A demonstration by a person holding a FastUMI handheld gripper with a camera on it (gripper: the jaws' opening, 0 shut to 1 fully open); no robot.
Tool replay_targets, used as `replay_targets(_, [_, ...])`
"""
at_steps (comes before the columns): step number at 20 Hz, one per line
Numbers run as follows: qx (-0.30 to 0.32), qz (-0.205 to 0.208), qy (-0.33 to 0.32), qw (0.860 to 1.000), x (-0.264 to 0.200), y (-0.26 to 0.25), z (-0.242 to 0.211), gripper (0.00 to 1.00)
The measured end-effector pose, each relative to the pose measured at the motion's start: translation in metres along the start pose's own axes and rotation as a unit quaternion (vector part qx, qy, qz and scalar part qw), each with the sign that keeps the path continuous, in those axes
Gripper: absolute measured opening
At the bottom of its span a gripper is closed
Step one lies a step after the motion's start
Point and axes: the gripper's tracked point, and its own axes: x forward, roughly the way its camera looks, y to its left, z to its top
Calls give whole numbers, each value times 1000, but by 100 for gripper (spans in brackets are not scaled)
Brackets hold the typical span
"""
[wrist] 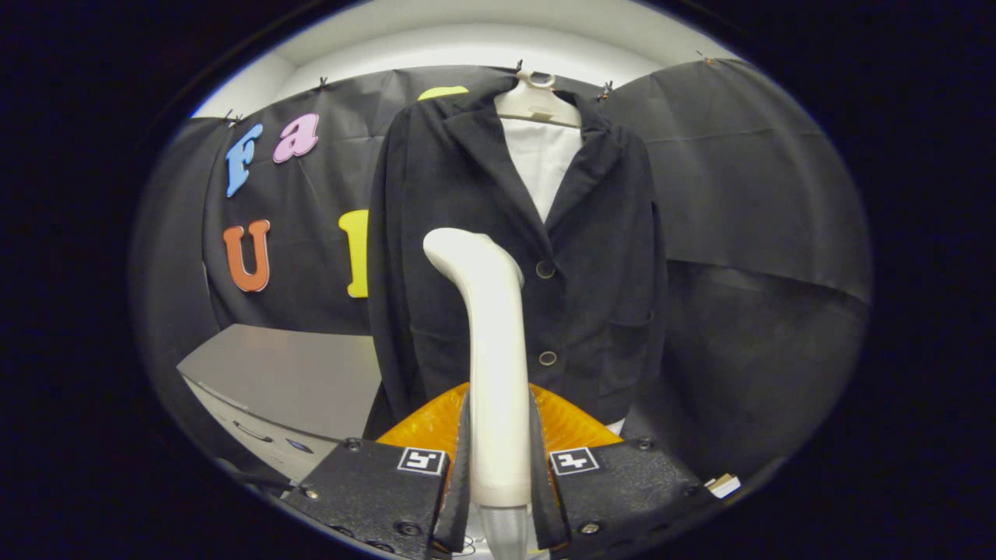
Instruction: Iron the clothes twice with a garment steamer, once on the left side and once on the right side.
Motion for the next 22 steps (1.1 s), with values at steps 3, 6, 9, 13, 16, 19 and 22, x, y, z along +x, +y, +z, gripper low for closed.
replay_targets(3, [1,0,15,1000,0,-2,-15,36])
replay_targets(6, [1,-1,30,1000,3,-2,-31,36])
replay_targets(9, [6,-3,51,999,5,-3,-52,36])
replay_targets(13, [12,-5,77,997,7,-2,-80,36])
replay_targets(16, [14,-11,90,996,11,-2,-90,36])
replay_targets(19, [17,-17,102,995,11,-3,-105,36])
replay_targets(22, [20,-24,113,993,12,-3,-119,36])
